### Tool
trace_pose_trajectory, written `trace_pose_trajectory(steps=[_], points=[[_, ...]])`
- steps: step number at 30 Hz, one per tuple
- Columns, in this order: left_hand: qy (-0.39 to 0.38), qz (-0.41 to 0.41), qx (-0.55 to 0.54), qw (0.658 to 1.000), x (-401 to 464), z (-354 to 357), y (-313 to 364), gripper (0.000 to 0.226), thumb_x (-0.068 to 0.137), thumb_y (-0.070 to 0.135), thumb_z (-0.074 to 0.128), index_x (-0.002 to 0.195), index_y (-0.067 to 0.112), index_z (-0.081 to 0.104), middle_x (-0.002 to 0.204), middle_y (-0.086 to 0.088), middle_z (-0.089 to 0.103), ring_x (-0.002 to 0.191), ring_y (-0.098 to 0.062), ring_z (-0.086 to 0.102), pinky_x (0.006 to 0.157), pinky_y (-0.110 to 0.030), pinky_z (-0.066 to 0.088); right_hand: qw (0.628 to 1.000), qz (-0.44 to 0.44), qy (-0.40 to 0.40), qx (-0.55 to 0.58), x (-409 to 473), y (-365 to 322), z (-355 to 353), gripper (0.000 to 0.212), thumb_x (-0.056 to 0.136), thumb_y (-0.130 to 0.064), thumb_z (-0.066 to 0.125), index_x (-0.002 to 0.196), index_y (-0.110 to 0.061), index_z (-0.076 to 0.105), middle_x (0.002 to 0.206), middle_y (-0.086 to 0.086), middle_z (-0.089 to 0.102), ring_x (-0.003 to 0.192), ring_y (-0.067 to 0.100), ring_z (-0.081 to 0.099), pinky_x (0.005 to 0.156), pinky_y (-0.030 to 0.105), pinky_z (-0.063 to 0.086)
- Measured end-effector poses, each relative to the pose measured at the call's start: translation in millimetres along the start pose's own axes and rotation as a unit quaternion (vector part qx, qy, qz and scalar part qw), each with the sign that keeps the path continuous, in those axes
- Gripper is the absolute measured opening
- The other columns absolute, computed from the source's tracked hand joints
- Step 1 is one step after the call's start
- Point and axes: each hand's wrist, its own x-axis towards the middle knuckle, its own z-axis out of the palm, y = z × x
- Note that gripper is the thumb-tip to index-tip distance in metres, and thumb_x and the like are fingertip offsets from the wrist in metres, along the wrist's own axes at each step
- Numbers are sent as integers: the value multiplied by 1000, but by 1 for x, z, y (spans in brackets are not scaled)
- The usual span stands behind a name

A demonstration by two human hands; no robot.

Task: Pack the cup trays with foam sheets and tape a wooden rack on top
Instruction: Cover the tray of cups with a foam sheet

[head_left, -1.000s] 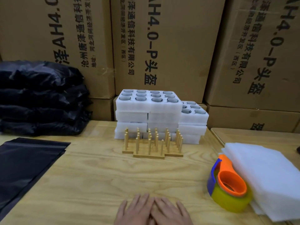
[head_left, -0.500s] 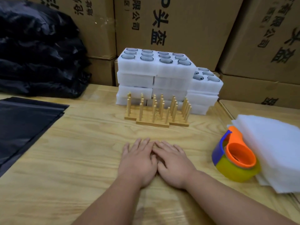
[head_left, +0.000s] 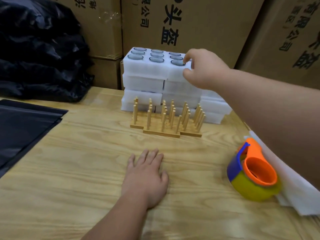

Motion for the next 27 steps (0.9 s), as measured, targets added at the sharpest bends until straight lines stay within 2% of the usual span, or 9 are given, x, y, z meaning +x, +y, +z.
trace_pose_trajectory(steps=[3, 5, 7, 9, 12, 14, 16, 20, 27], points=[[6, 0, -3, 1000, 0, 1, 0, 70, 94, 56, 19, 161, 36, 18, 170, 19, 7, 157, -8, -2, 125, -48, -4, 996, 46, -38, -69, 25, 11, 12, 62, 86, -45, 58, 144, -36, 38, 138, 8, 46, 126, 35, 45, 95, 47, 42], [11, 0, -7, 1000, 0, 1, 1, 71, 92, 56, 18, 160, 35, 19, 170, 19, 8, 157, -8, -1, 125, -48, -4, 988, 75, -83, -108, 37, 19, 25, 66, 85, -52, 59, 145, -45, 32, 141, 11, 44, 129, 39, 42, 97, 51, 40], [14, 2, -8, 1000, 0, 0, 1, 71, 92, 56, 19, 160, 35, 21, 170, 19, 9, 157, -8, 0, 125, -48, -4, 982, 92, -113, -124, 45, 25, 38, 60, 84, -56, 57, 139, -53, 30, 138, 13, 47, 128, 41, 42, 98, 54, 40], [16, 4, -10, 1000, -1, -1, 2, 70, 92, 55, 21, 159, 34, 23, 170, 18, 10, 157, -9, 1, 125, -49, -3, 984, 94, -98, -117, 51, 27, 46, 53, 86, -54, 56, 134, -55, 32, 133, 14, 50, 124, 41, 43, 92, 50, 38], [16, 4, -7, 1000, -1, -2, 2, 69, 93, 54, 23, 159, 35, 23, 170, 18, 9, 157, -9, -1, 125, -48, -5, 985, 70, -81, -136, 59, 28, 54, 50, 93, -41, 57, 138, -51, 36, 131, 12, 52, 122, 39, 47, 86, 47, 33], [15, 4, -6, 1000, -1, -2, 2, 70, 92, 54, 23, 160, 35, 21, 170, 19, 8, 157, -8, -2, 124, -47, -8, 983, 58, -60, -163, 63, 29, 53, 46, 96, -34, 56, 138, -46, 40, 119, 10, 54, 116, 36, 50, 84, 45, 30], [13, 2, -8, 1000, -1, -3, 2, 71, 91, 54, 23, 160, 35, 20, 170, 20, 7, 156, -7, -3, 123, -46, -9, 981, 50, -27, -183, 66, 30, 46, 42, 97, -33, 57, 136, -41, 44, 110, 11, 51, 111, 37, 51, 87, 48, 34], [6, -5, -11, 1000, -1, -3, 2, 72, 91, 55, 23, 160, 36, 21, 170, 20, 8, 156, -6, -3, 125, -46, -9, 984, 51, 42, -165, 65, 27, 15, 42, 99, -34, 57, 139, -36, 44, 120, 19, 54, 116, 41, 51, 101, 59, 36], [-4, -11, -2, 1000, -2, -6, 3, 70, 93, 54, 26, 161, 36, 21, 170, 19, 7, 157, -7, -2, 126, -47, -5, 984, 12, 140, -114, -4, 14, -44, 36, 99, -35, 55, 134, -36, 48, 123, 19, 50, 117, 41, 46, 103, 54, 31]])
